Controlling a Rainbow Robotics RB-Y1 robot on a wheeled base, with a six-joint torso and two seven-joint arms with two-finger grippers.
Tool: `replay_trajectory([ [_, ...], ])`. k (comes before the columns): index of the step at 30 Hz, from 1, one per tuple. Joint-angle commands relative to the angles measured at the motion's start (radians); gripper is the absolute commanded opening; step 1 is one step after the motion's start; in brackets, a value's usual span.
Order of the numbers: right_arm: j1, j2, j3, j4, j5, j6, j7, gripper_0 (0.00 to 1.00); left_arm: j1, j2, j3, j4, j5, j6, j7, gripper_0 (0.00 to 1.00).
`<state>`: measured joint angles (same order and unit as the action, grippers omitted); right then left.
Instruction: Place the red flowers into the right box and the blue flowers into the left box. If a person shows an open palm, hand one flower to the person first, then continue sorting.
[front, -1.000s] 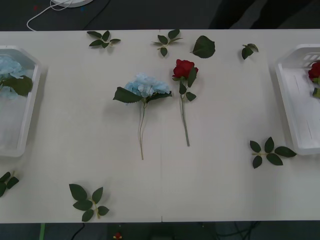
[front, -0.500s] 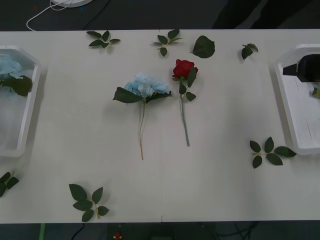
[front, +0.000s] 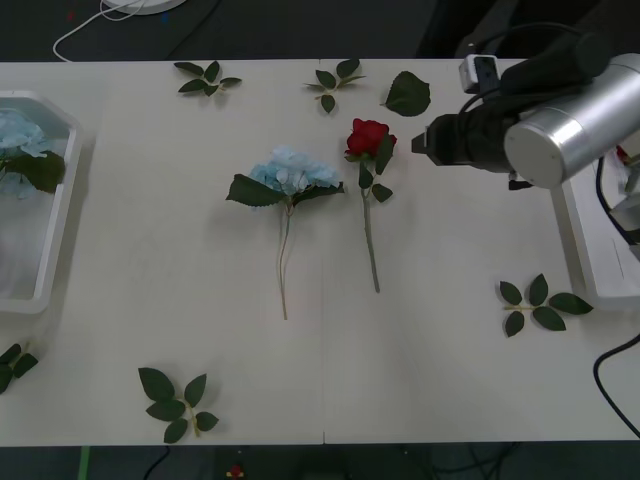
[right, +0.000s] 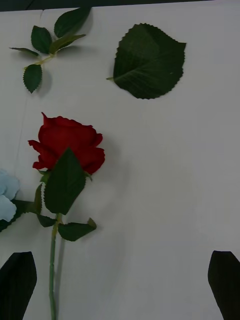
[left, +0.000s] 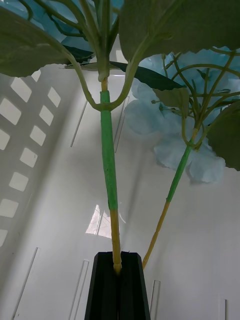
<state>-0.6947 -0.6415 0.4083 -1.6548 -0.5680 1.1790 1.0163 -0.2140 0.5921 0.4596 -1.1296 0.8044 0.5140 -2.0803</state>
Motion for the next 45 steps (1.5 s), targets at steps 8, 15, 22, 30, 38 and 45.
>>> replay_trajectory([
  [8, -0.249, 0.298, 0.087, 0.403, 0.243, -0.079, -0.097, 1.00, 0.010, -0.006, -0.009, -0.029, 0.035, -0.019, 0.003, 1.00],
  [15, -0.293, 0.364, 0.087, 0.576, 0.321, -0.134, -0.105, 1.00, 0.010, -0.006, -0.012, -0.027, 0.042, -0.019, 0.003, 1.00],
  [22, -0.295, 0.388, 0.087, 0.641, 0.326, -0.144, -0.122, 1.00, -0.002, -0.005, -0.007, -0.056, 0.025, -0.017, -0.004, 1.00],
  [30, -0.307, 0.439, 0.087, 0.722, 0.346, -0.196, -0.153, 1.00, -0.085, 0.000, 0.105, -0.207, -0.064, 0.350, 0.014, 1.00],
  [38, -0.345, 0.500, 0.087, 0.819, 0.389, -0.226, -0.214, 1.00, -0.163, 0.026, 0.145, -0.449, -0.093, 0.727, 0.175, 1.00],
  [45, -0.352, 0.511, 0.087, 0.863, 0.395, -0.248, -0.234, 1.00, -0.315, 0.032, 0.119, -0.690, -0.149, 1.173, 0.502, 1.00],
])
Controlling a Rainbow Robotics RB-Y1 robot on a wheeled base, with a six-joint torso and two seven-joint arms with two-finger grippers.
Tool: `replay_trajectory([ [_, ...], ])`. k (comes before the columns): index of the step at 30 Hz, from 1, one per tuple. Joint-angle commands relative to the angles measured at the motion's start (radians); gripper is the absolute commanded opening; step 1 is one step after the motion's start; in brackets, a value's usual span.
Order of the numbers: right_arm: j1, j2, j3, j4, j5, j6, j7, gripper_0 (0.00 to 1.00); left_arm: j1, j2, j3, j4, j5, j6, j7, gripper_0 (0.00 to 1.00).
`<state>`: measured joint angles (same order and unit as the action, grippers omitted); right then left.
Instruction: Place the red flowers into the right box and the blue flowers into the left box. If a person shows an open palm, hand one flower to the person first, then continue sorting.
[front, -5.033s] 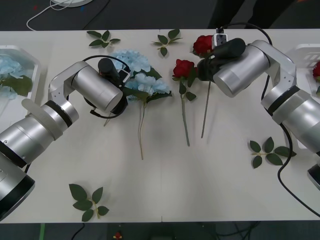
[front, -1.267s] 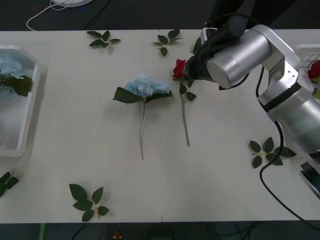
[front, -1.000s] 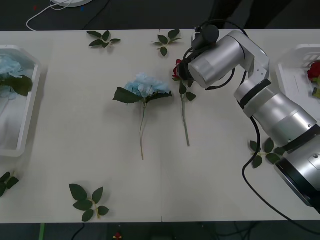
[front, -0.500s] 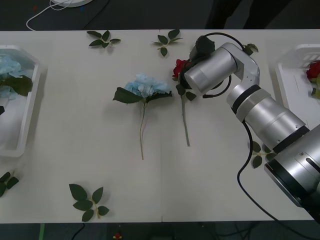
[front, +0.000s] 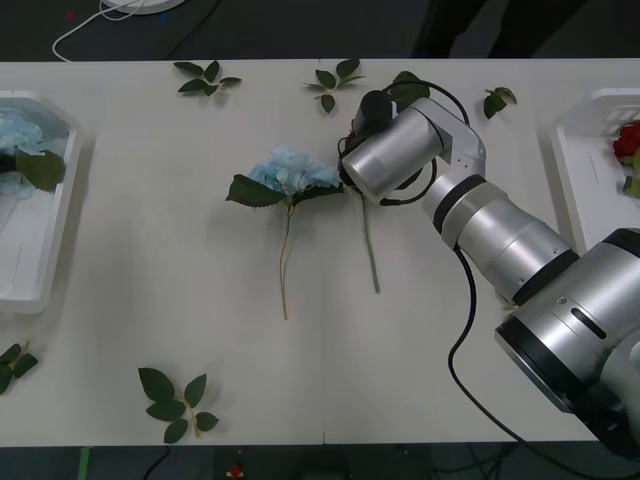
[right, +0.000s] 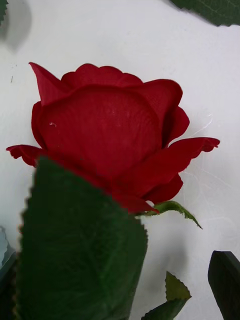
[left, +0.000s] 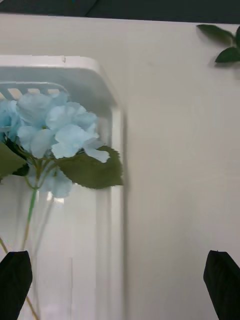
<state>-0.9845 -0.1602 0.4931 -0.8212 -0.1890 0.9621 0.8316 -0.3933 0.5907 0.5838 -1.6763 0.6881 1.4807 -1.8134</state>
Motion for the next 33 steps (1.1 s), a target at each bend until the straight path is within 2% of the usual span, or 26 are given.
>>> replay_trajectory([
  [1, -0.063, 0.033, 0.004, 0.039, 0.016, -0.039, -0.049, 1.00, -0.145, 0.034, -0.015, -0.161, -0.033, 0.237, 0.275, 1.00],
  [2, -0.063, 0.033, 0.004, 0.039, 0.016, -0.039, -0.049, 1.00, -0.145, 0.034, -0.015, -0.161, -0.033, 0.237, 0.275, 1.00],
  [3, -0.074, 0.036, 0.002, 0.076, 0.017, -0.068, -0.048, 1.00, -0.174, 0.034, -0.059, -0.223, -0.027, 0.316, 0.419, 1.00],
  [4, -0.080, 0.038, 0.004, 0.097, 0.017, -0.082, -0.046, 1.00, -0.187, 0.034, -0.093, -0.260, -0.030, 0.348, 0.479, 1.00],
  [9, -0.091, 0.044, 0.004, 0.143, 0.017, -0.114, -0.045, 1.00, -0.248, 0.035, -0.251, -0.345, -0.016, 0.439, 0.767, 1.00],
  [16, -0.091, 0.044, 0.024, 0.182, 0.005, -0.158, -0.040, 1.00, -0.326, 0.034, -0.519, -0.364, 0.005, 0.439, 1.011, 1.00],
  [18, -0.091, 0.042, 0.038, 0.183, 0.006, -0.168, -0.046, 0.67, -0.332, 0.034, -0.601, -0.362, 0.001, 0.439, 1.049, 1.00],
  [19, -0.089, 0.042, 0.039, 0.183, 0.006, -0.168, -0.048, 0.21, -0.334, 0.034, -0.651, -0.362, -0.001, 0.439, 1.076, 1.00],
  [20, -0.091, 0.044, 0.039, 0.183, 0.005, -0.168, -0.048, 0.00, -0.335, 0.037, -0.690, -0.362, -0.001, 0.434, 1.094, 1.00],
  [26, -0.091, 0.044, 0.039, 0.183, -0.003, -0.174, -0.045, 0.00, -0.335, 0.017, -0.861, -0.326, -0.035, 0.357, 1.120, 1.00],
  [33, -0.091, 0.042, 0.042, 0.183, -0.010, -0.181, -0.040, 0.00, -0.374, 0.001, -1.070, -0.138, -0.056, 0.151, 1.053, 1.00],
])
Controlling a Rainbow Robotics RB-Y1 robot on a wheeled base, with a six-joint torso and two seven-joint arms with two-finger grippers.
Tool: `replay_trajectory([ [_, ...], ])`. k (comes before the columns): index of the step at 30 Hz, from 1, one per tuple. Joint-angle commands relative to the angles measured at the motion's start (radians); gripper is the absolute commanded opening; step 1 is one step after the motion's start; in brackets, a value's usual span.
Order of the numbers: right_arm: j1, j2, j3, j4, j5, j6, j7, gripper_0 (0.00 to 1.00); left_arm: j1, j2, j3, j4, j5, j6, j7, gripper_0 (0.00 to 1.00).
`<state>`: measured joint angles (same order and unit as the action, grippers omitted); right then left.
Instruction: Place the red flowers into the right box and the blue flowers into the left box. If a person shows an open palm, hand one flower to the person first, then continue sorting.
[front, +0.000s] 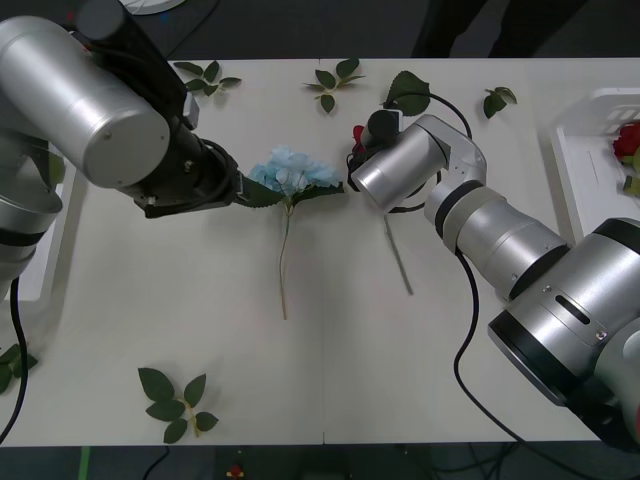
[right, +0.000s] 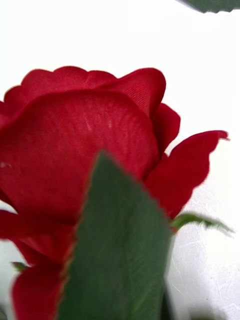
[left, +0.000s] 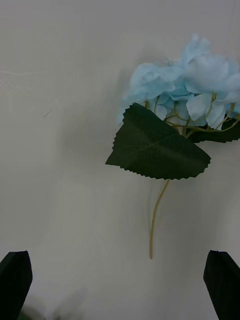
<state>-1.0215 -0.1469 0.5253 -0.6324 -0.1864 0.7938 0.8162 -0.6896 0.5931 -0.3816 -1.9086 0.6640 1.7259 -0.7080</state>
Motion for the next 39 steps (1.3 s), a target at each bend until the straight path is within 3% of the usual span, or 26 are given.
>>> replay_trajectory([
  [1, -0.054, 0.030, 0.013, -0.006, -0.015, -0.016, -0.025, 0.00, -0.082, -0.007, -0.126, 0.123, -0.038, -0.121, -0.065, 1.00],
  [10, -0.054, 0.006, 0.015, -0.035, 0.002, -0.013, -0.012, 0.00, -0.123, -0.055, -0.286, 0.350, -0.052, -0.370, -0.085, 1.00],
  [17, -0.052, -0.089, 0.015, -0.194, -0.018, 0.166, 0.020, 0.00, -0.143, -0.095, -0.355, 0.431, -0.046, -0.500, -0.073, 1.00],
  [24, -0.038, -0.232, 0.001, -0.356, -0.071, 0.311, 0.093, 0.00, -0.173, -0.130, -0.418, 0.508, -0.034, -0.606, -0.059, 1.00],
  [32, 0.054, -0.433, -0.145, -0.540, -0.110, 0.430, 0.314, 0.00, -0.177, -0.128, -0.517, 0.553, -0.038, -0.701, -0.048, 1.00],
  [39, 0.132, -0.612, -0.266, -0.569, -0.151, 0.443, 0.471, 0.00, -0.177, -0.128, -0.553, 0.556, -0.073, -0.710, -0.041, 1.00],
])
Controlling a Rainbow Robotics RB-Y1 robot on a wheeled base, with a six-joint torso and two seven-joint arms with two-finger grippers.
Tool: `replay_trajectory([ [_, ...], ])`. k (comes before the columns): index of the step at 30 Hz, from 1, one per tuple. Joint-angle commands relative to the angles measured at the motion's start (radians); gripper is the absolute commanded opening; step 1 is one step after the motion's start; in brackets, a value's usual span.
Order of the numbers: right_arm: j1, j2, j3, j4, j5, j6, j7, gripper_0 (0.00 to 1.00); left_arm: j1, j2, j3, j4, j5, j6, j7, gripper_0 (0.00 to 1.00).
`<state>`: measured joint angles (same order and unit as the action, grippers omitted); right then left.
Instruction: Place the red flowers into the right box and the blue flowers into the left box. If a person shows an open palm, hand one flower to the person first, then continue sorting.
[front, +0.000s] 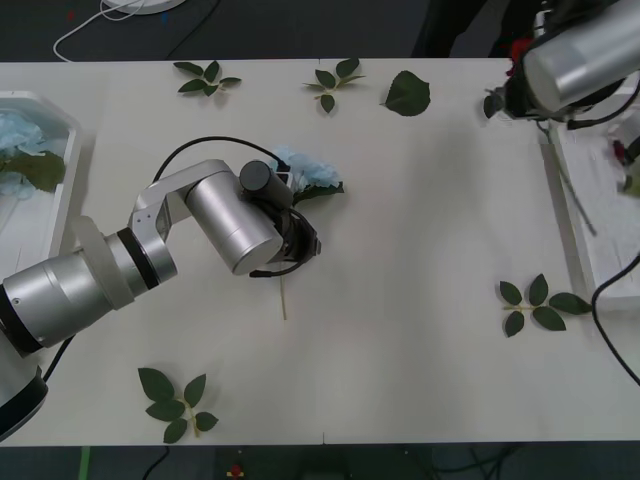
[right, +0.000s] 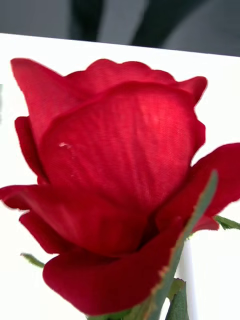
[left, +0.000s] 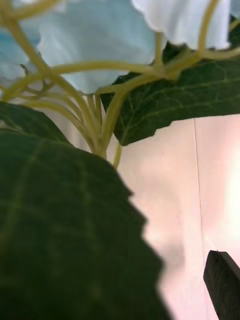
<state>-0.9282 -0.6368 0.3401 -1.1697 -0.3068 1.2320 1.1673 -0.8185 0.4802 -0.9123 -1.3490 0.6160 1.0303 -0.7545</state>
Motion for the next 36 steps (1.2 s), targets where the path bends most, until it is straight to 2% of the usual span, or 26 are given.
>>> replay_trajectory([
  [1, 0.048, -0.145, -0.101, -0.028, -0.044, 0.006, 0.135, 0.00, -0.048, -0.015, -0.025, -0.004, -0.033, -0.015, 0.006, 0.94],
  [2, 0.057, -0.170, -0.118, -0.024, -0.058, 0.004, 0.152, 0.00, -0.048, -0.015, -0.030, -0.002, -0.041, -0.016, 0.006, 0.80],
  [3, 0.072, -0.213, -0.136, -0.019, -0.083, 0.004, 0.175, 0.00, -0.048, -0.014, -0.040, -0.004, -0.059, -0.024, 0.006, 0.50],
  [4, 0.077, -0.230, -0.139, -0.016, -0.091, 0.003, 0.186, 0.00, -0.048, -0.014, -0.048, -0.004, -0.067, -0.027, 0.006, 0.29],
  [5, 0.088, -0.256, -0.139, -0.011, -0.101, -0.002, 0.199, 0.00, -0.048, -0.012, -0.054, -0.004, -0.079, -0.035, 0.007, 0.00],
  [8, 0.115, -0.322, -0.139, 0.012, -0.118, -0.043, 0.219, 0.00, -0.048, -0.003, -0.073, -0.002, -0.101, -0.055, 0.011, 0.00],
  [12, 0.150, -0.374, -0.138, 0.076, -0.120, -0.170, 0.245, 0.00, -0.048, 0.001, -0.074, -0.002, -0.107, -0.058, 0.012, 0.00],
  [19, 0.150, -0.379, -0.138, 0.213, -0.086, -0.325, 0.316, 0.00, -0.048, 0.015, -0.074, -0.002, -0.117, -0.058, 0.020, 0.00],
  [23, 0.150, -0.379, -0.104, 0.239, -0.055, -0.345, 0.316, 0.00, -0.054, 0.032, -0.068, -0.004, -0.119, -0.065, 0.026, 0.00],
  [31, 0.153, -0.377, -0.090, 0.306, -0.052, -0.425, 0.321, 0.02, -0.062, 0.063, 0.067, -0.016, -0.154, -0.056, 0.017, 0.00],
  [32, 0.155, -0.379, -0.090, 0.306, -0.049, -0.430, 0.321, 0.35, -0.065, 0.064, 0.092, -0.019, -0.156, -0.041, 0.015, 0.00],
  [33, 0.157, -0.379, -0.090, 0.308, -0.049, -0.434, 0.316, 0.96, -0.070, 0.066, 0.122, -0.025, -0.162, -0.016, 0.012, 0.00],
  [34, 0.158, -0.379, -0.090, 0.308, -0.049, -0.437, 0.316, 1.00, -0.073, 0.066, 0.147, -0.033, -0.171, 0.008, 0.011, 0.00],
  [36, 0.161, -0.377, -0.090, 0.306, -0.049, -0.445, 0.314, 1.00, -0.082, 0.066, 0.197, -0.053, -0.196, 0.057, 0.011, 0.00],
])
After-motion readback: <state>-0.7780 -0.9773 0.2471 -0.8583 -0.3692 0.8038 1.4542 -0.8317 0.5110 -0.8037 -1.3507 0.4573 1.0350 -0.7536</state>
